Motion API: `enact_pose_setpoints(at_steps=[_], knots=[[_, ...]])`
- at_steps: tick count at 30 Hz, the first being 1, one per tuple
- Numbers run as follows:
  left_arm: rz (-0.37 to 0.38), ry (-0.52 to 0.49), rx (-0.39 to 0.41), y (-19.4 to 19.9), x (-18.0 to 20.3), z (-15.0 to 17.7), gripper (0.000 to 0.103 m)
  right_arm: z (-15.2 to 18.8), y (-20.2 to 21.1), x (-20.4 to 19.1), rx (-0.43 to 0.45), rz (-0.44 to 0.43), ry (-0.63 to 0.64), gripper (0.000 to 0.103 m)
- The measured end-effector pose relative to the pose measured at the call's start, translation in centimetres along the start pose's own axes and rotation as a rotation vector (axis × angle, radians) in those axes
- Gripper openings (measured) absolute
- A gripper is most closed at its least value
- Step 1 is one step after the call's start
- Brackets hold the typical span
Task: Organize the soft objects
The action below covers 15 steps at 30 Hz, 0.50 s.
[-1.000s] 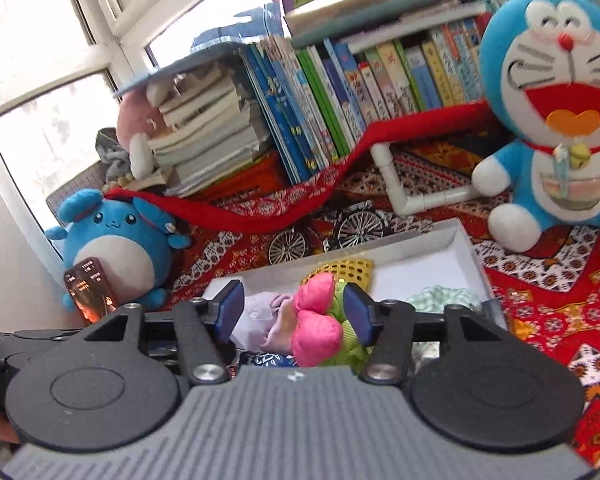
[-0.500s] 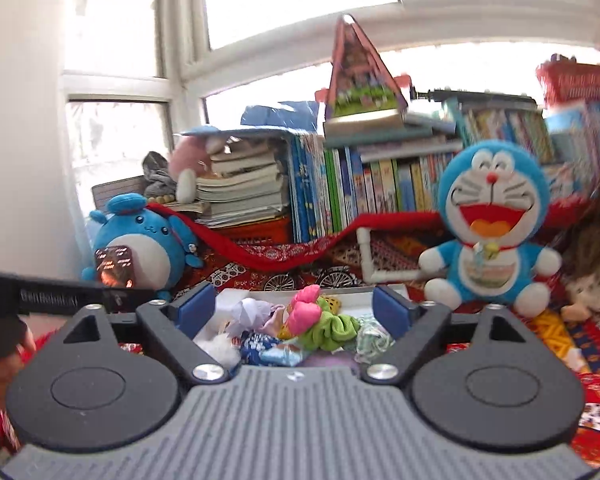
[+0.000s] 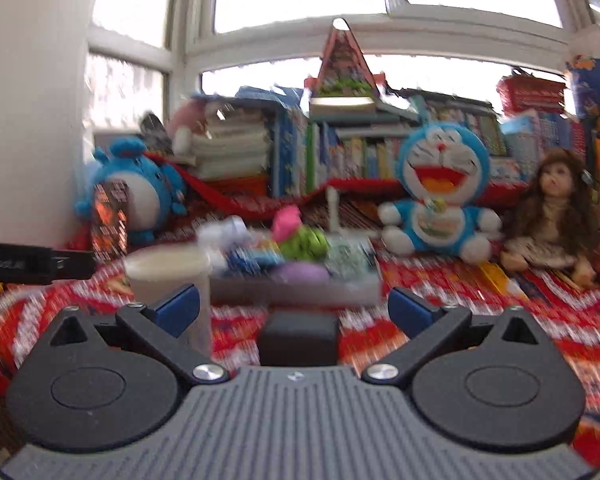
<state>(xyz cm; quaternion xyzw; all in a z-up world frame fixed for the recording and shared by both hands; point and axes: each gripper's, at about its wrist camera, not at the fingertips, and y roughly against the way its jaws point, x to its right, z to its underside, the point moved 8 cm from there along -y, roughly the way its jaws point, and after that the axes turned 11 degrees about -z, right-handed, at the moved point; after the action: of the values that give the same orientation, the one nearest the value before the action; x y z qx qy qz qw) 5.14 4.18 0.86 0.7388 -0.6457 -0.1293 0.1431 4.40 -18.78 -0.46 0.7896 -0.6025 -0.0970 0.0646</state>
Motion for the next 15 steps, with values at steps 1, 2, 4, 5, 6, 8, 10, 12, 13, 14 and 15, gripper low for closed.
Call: enact_pose_setpoints(at_steps=[1,2,4,5,6,8,10,12,13,14,15], knots=[[-0.011,0.001,-0.022,-0.3,-0.2,0.8,0.096,0.7,0.0,0.1,-0.021,0.006,-0.001,0.103],[-0.021,0.002,-0.043,-0.8,-0.4,1.6,0.096,1.3,0.0,0.2,-0.038,0.015,0.002,0.103],[-0.039,0.003,-0.080,-1.8,-0.5,2.8,0.096,2.2,-0.5,0.5,-0.075,0.038,0.012,0.103],[-0.048,0.000,-0.097,-2.2,-0.5,3.3,0.096,2.6,-0.7,0.5,-0.091,0.047,0.016,0.103],[-0.057,-0.007,-0.111,-2.6,-0.4,3.6,0.096,2.9,-1.0,0.6,-0.107,0.055,0.013,0.103],[-0.072,-0.028,-0.128,-3.1,-0.1,4.3,0.096,3.2,-1.3,0.6,-0.119,0.053,0.000,0.103],[-0.081,-0.041,-0.136,-3.5,0.3,4.5,0.098,3.4,-1.4,0.6,-0.125,0.046,-0.008,0.103],[-0.083,-0.046,-0.139,-3.6,0.5,4.7,0.099,3.6,-1.5,0.5,-0.130,0.050,-0.004,0.103],[-0.078,-0.046,-0.145,-3.7,0.7,4.6,0.099,3.6,-1.5,0.5,-0.133,0.049,-0.004,0.103],[-0.071,-0.044,-0.153,-3.7,0.8,4.7,0.099,3.6,-1.5,0.5,-0.135,0.049,-0.008,0.103],[-0.063,-0.038,-0.165,-3.9,0.9,4.8,0.099,3.7,-1.6,0.5,-0.138,0.047,-0.014,0.103]])
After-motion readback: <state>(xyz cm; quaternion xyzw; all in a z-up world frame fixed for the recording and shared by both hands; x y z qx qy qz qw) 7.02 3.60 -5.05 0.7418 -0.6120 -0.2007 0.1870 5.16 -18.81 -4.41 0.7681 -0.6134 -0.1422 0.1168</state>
